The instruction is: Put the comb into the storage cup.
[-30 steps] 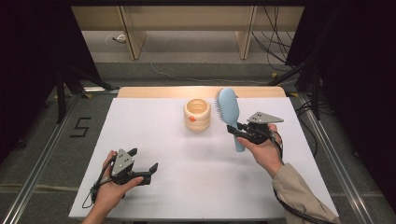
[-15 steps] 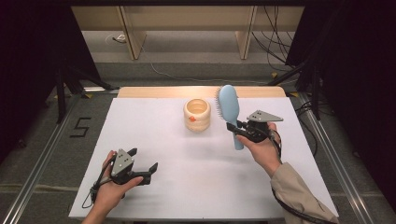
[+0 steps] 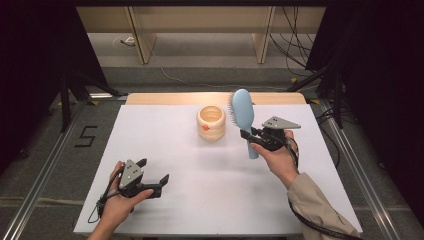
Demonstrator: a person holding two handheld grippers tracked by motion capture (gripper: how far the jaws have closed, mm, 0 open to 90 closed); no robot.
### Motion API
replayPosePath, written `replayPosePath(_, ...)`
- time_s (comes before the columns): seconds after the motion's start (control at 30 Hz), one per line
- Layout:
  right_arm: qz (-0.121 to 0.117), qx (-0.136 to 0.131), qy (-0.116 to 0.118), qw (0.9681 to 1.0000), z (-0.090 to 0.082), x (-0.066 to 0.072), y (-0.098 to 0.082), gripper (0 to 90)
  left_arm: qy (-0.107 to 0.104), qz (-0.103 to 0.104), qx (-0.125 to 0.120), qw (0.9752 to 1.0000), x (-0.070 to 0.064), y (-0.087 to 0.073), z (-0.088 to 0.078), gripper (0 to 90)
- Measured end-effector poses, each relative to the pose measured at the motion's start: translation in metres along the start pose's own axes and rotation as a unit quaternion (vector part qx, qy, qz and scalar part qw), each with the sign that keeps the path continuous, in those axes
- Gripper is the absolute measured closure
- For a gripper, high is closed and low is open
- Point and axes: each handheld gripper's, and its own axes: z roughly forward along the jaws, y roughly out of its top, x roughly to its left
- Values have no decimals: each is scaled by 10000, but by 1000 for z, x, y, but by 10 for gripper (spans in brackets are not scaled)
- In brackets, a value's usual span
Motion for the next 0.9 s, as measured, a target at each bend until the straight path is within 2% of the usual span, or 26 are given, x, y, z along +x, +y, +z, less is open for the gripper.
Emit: replayPosePath(0.9, 106, -137, -20, 9998, 15, 2, 10, 702, 2, -17, -15, 10000, 0, 0, 0, 48)
